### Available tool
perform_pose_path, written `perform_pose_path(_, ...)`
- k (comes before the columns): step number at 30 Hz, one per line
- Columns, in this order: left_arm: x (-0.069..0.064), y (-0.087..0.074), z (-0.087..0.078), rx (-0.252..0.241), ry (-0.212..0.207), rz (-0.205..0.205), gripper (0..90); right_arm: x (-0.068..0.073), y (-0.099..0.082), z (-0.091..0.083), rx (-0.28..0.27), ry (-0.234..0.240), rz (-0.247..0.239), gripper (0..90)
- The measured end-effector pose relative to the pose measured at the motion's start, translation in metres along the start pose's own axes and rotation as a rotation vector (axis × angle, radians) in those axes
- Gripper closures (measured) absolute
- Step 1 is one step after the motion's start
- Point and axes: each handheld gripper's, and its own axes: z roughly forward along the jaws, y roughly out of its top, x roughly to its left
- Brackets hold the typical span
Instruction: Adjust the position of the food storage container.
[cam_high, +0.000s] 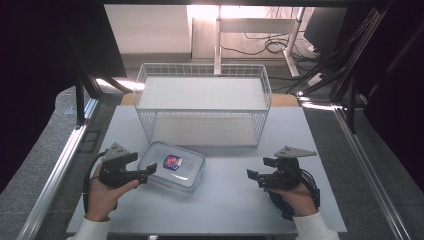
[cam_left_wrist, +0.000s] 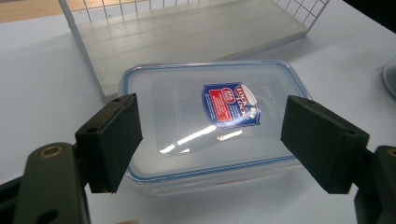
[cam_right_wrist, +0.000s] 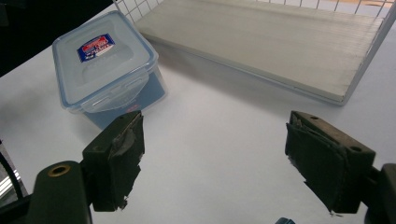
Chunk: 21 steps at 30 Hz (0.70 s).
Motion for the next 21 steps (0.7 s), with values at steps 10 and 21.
perform_pose_path(10,-0.0032,0.0025,0.0031,0.006,0.006,0.017,20.0,0.0011,0.0014,0.0026,0.007,0.005,-0.012,20.1)
perform_pose_path(21,-0.0085,0.0009,0.0032,0.013,0.017,0.026,19.9,0.0022,0.0036,-0.0004,0.005,-0.001,-0.017,20.2)
